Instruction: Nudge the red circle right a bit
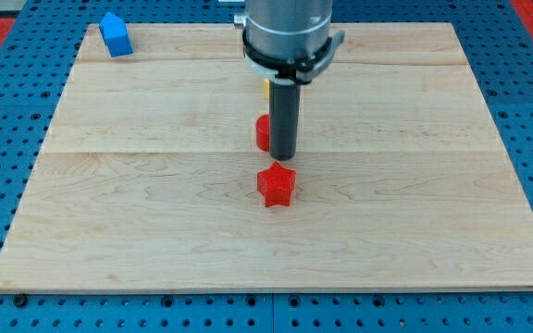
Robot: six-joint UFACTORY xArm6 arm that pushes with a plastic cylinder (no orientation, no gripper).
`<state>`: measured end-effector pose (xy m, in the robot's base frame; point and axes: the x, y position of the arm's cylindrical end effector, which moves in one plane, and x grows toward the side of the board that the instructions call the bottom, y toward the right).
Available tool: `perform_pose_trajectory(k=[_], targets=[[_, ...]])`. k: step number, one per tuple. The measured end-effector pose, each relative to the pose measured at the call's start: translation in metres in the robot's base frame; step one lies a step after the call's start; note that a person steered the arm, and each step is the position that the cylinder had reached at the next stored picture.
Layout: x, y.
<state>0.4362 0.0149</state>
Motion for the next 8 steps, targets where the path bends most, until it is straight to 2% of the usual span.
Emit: perform_pose_trajectory(k=[1, 2, 3, 4, 5, 6, 8], targets=[[-0.036, 0.0], [-0.029, 0.007], [0.017, 0.031], [0.017, -0.026], [-0.003, -0.077], [-0.036, -0.073], [-0.047, -0.057]])
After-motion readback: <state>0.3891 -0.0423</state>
